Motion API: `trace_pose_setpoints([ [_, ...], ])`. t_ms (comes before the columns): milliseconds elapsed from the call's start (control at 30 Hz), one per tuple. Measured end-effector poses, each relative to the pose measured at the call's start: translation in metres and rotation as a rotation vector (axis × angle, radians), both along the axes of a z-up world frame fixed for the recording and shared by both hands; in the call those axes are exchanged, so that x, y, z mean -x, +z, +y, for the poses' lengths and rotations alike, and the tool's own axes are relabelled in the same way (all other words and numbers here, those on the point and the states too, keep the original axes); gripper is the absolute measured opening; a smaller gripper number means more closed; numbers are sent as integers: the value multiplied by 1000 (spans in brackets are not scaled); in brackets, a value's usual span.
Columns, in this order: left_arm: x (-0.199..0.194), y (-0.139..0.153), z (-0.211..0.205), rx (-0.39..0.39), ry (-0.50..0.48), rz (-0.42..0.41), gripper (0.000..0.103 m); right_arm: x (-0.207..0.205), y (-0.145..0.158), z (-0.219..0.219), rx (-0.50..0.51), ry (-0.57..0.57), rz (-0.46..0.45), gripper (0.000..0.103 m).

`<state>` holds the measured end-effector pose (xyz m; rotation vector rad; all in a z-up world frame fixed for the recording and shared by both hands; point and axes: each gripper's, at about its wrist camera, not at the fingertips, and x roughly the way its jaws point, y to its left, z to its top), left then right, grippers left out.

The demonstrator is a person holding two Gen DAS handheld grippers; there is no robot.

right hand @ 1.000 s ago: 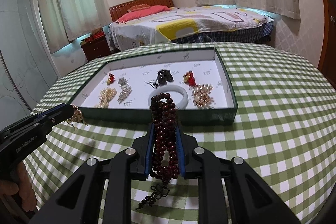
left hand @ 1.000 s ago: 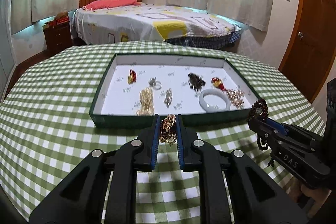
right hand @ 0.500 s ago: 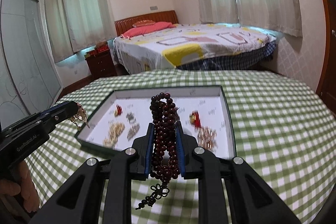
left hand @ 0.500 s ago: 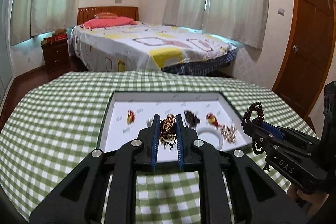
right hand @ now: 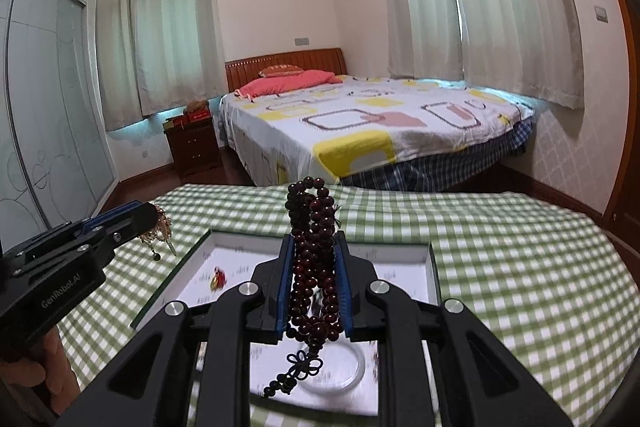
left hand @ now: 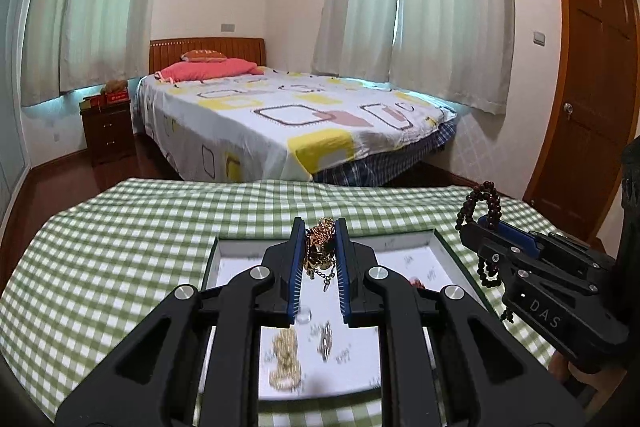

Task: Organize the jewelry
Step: 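Carry the brooch and bead bracelet into the box and open both tools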

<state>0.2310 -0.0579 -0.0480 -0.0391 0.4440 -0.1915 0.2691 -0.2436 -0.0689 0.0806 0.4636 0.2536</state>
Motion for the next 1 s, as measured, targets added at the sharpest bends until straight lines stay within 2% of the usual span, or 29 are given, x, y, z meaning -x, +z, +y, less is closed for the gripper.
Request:
trace_pose_setpoints([
  [133, -23, 2, -4, -1, 8, -14, 15, -18, 3, 2, 12, -2, -17, 20],
  [267, -57, -15, -10, -6, 9, 47, 15, -41, -10, 3, 20, 0, 15, 20],
  [500, -105, -65, -13, -28, 15, 225, 15, -78, -49, 2, 19, 5, 146, 20],
  [700, -132, -95, -11, -32, 26, 354, 15, -104, -75, 1, 20, 14, 292, 20],
  [1000, -151, -112, -10, -48, 27, 458, 15, -118, -87, 7, 47, 32, 409, 20],
])
